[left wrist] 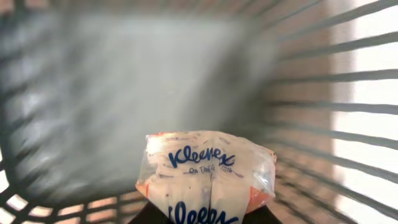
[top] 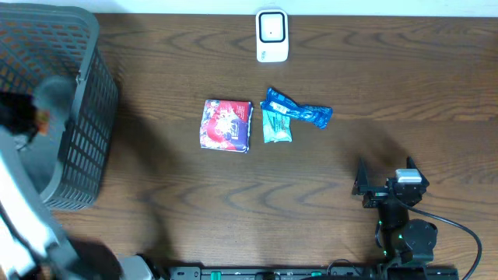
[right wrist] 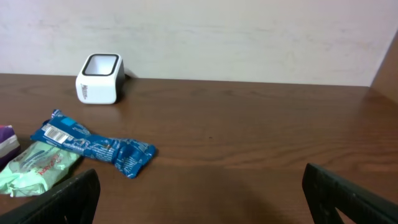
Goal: Scan the item barcode
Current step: 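Place the Kleenex pack between the pink bag and green pack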
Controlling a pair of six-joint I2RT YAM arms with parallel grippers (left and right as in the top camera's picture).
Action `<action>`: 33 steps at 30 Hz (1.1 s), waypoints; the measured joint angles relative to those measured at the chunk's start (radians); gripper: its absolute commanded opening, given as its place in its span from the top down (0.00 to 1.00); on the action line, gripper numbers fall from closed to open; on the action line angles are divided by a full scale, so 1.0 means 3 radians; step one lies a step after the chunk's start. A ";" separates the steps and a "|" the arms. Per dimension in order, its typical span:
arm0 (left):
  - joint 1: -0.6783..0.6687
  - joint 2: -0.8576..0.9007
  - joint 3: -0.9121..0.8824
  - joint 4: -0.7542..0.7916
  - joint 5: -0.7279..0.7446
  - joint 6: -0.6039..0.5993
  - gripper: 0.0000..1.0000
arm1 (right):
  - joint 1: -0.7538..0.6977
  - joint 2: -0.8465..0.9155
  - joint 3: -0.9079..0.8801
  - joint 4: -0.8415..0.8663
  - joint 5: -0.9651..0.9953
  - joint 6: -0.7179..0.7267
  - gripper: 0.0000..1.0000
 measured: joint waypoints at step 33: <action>-0.3827 0.0987 -0.0005 0.0684 0.0327 0.1129 0.73 | 0.0000 0.0000 0.0000 0.0001 0.0000 0.0001 0.01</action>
